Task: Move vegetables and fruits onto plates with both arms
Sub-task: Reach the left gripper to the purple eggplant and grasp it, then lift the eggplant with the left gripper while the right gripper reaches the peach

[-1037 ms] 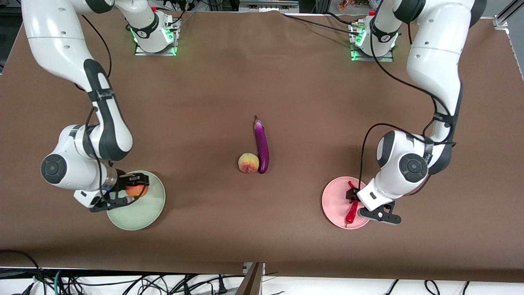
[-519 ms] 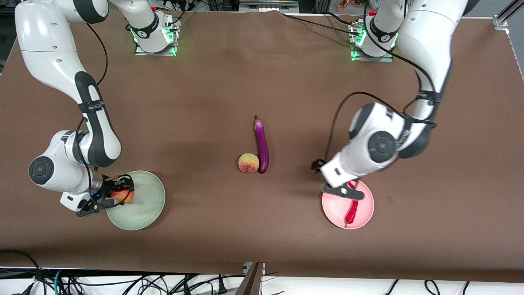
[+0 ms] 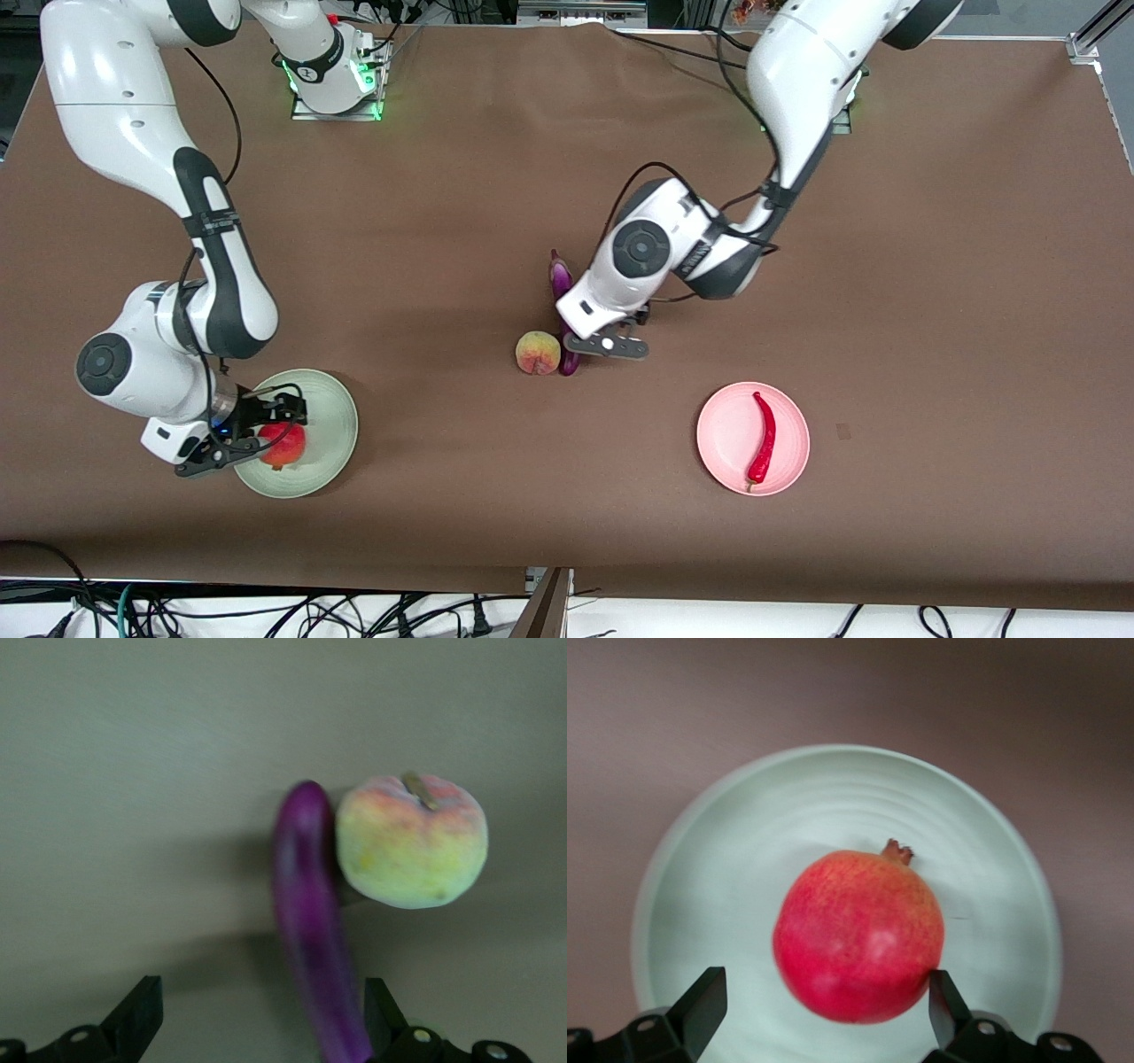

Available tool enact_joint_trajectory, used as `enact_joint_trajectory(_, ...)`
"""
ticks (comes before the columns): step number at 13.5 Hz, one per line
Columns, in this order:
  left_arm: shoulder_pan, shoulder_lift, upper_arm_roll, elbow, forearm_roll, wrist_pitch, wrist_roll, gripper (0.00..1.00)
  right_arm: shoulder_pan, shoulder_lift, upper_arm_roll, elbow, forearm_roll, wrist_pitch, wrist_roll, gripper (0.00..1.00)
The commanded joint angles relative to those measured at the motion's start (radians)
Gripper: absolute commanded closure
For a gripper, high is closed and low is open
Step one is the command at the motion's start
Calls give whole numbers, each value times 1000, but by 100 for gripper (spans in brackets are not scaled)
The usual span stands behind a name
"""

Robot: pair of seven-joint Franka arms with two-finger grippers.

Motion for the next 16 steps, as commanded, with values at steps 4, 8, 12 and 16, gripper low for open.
enact_joint_trajectory(4,-58,54,39,-46,69,142,-73,51,7,-31,138,-2,8,-77,263,0)
enact_joint_trajectory(8,-49,48,41,-46,72,125,-99,100,17,-29,215,-7,8,-79,444,0)
enact_joint_trajectory(12,-7,-74,76,-36,91,-111,-89,100,101,-28,230,-2,8,-57,617,0)
enact_joint_trajectory(16,39,-130,105,-19,253,-219,-87,100,229,-6,229,-2,6,85,826,0)
